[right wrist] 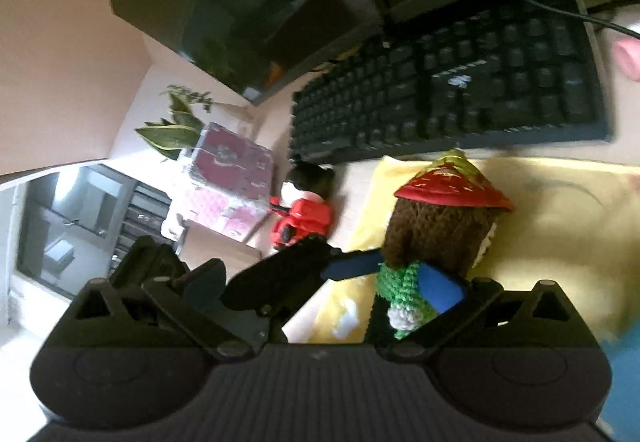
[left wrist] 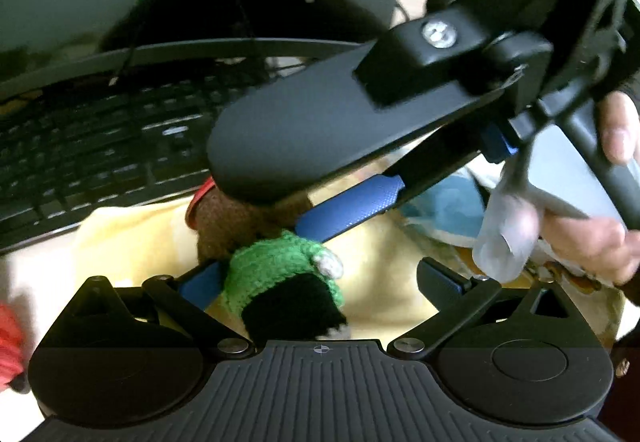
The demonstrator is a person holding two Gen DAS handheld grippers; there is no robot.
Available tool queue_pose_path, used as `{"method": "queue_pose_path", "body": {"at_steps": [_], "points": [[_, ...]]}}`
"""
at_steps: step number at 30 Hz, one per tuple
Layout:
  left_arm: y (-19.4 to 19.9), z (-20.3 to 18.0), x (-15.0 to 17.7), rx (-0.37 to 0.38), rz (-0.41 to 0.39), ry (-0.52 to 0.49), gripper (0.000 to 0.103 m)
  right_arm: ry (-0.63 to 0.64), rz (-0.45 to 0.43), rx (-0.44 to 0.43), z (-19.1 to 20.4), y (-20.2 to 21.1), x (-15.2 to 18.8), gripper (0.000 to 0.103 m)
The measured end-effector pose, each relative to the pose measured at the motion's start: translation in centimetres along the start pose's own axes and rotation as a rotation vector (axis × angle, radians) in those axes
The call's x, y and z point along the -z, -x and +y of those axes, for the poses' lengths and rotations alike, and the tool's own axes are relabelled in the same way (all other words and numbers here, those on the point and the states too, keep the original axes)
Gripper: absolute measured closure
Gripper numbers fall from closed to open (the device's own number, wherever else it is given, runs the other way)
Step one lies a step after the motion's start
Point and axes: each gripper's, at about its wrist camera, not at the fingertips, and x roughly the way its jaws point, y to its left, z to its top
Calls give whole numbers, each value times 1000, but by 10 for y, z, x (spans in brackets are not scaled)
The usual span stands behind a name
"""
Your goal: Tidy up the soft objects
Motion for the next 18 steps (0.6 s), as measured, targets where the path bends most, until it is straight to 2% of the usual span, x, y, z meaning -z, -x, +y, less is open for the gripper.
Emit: {"method": "queue_pose_path", "body": {"at_steps": [3, 9, 11, 15, 18], "points": [[5, 5, 0, -32, -9, 11, 0, 3, -2, -54, 2, -10, -6, 0], [29, 6, 1, -181, -104, -54, 0, -31, 44, -113, 0, -35, -23, 0], [34, 13, 1, -170, -135, -24, 0, -42, 62, -129, 0, -44, -28, 0], [27, 23, 3, -120, -131, 35, 0, -105, 84, -166, -5, -60, -41, 0], [21, 28, 4, -142, -105, 51, 0, -78, 36, -161, 1, -50, -46, 0]]}}
